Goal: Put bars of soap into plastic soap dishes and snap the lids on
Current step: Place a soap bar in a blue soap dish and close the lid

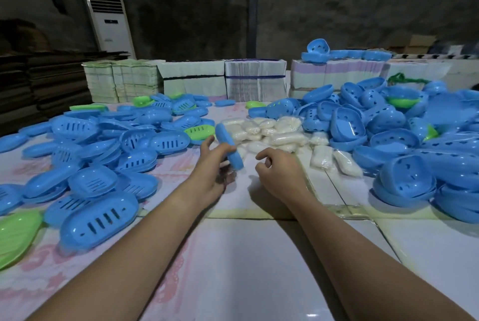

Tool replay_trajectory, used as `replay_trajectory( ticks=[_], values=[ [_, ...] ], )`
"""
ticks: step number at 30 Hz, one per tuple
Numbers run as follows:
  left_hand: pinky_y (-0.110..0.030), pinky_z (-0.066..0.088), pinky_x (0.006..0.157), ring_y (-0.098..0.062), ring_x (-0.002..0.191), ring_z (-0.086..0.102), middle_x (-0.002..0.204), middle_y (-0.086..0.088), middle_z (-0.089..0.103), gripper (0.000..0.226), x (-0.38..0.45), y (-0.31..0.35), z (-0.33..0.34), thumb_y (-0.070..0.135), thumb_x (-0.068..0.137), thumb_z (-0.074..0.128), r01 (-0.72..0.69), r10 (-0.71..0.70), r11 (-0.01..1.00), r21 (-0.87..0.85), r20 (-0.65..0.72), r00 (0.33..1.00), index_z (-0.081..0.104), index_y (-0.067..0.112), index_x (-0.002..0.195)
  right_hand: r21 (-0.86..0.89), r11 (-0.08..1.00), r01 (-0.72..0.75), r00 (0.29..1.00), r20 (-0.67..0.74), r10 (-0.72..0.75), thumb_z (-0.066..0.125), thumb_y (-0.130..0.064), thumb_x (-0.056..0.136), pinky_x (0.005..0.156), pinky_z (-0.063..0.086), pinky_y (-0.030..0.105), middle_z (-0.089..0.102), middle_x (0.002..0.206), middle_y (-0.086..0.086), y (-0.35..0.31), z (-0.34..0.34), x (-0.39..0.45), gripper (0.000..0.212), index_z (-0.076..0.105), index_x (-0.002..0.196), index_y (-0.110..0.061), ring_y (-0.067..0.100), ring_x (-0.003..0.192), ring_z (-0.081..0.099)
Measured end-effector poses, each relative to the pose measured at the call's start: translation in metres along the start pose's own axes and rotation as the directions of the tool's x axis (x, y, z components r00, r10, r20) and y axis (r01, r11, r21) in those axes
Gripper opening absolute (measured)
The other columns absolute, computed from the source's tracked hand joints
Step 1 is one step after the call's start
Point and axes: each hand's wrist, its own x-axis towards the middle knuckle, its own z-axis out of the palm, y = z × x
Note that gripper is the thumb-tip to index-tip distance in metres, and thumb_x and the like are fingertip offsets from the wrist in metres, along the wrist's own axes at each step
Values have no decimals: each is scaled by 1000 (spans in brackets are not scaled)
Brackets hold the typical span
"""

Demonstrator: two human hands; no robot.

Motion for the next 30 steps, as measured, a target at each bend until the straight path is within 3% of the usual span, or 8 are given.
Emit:
replay_trajectory(
  ticks=[3, 6, 8, 11, 15, 18, 22, 30],
  values=[
    [-31, 54, 59, -20, 70, 55, 87, -7, 55, 40, -10, -11, 3, 15, 93, 55, 20, -19, 980, -197, 8, 1000, 46, 28, 130, -96, 995, -6, 1000, 1, 6, 55, -24, 85, 85, 44, 37, 64, 100, 3, 8, -2, 0, 31, 66, 115, -23, 25, 102, 54],
    [-34, 46, 68, -25, 70, 61, 72, -8, 67, 24, -12, -9, 0, 34, 91, 57, 146, -153, 949, -279, -1, 988, 58, 17, 107, -250, 968, 6, 999, 35, 3, 53, -34, 93, 103, 34, 38, 54, 132, 7, 12, -1, 0, 46, 52, 137, -23, 28, 120, 40],
    [-34, 47, 70, -28, 73, 66, 88, -12, 73, 38, -14, -8, -1, 50, 92, 54, 227, -221, 934, -276, 53, 974, 66, 15, 103, -371, 928, 25, 998, 59, -3, 44, -40, 97, 105, 30, 40, 47, 141, 7, 12, 4, 1, 51, 41, 145, -23, 29, 126, 34],
    [-31, 51, 63, -28, 70, 71, 111, -17, 73, 67, -12, -8, -4, 66, 91, 47, 318, -261, 894, -315, 210, 942, 69, 8, 118, -525, 846, 100, 993, 110, -48, 33, -45, 99, 107, 30, 45, 39, 148, 7, 7, 11, 4, 52, 32, 146, -23, 31, 133, 30],
    [-31, 51, 61, -27, 71, 68, 96, -15, 75, 82, -9, -9, -7, 76, 90, 39, 333, -258, 880, -338, 247, 934, 70, 5, 114, -591, 793, 147, 968, 249, 6, 27, -55, 97, 111, 21, 53, 19, 160, 8, 8, 12, 17, 62, 20, 152, -26, 33, 145, 13],
    [-30, 53, 54, -25, 60, 67, 88, -15, 75, 83, -8, -13, -6, 79, 91, 35, 299, -228, 896, -329, 239, 944, 70, 6, 109, -615, 779, 119, 965, 256, 54, 26, -54, 97, 110, 21, 54, 25, 158, 8, 8, 15, 28, 61, 25, 150, -25, 33, 144, 16],
    [-31, 47, 63, -27, 63, 67, 83, -16, 75, 82, -6, -15, -6, 81, 89, 37, 290, -224, 910, -297, 237, 945, 69, 8, 109, -652, 752, 102, 990, 139, -13, 37, -45, 96, 98, 32, 48, 49, 134, 9, -2, 17, 35, 44, 48, 129, -18, 30, 124, 37],
    [-34, 45, 67, -31, 75, 63, 85, -17, 76, 79, -7, -18, -5, 80, 90, 37, 220, -186, 948, -232, 160, 969, 72, 10, 99, -691, 723, 8, 992, 94, 78, 41, -43, 94, 96, 34, 46, 56, 125, 11, -4, 20, 45, 41, 52, 122, -14, 31, 120, 40]
  ],
)
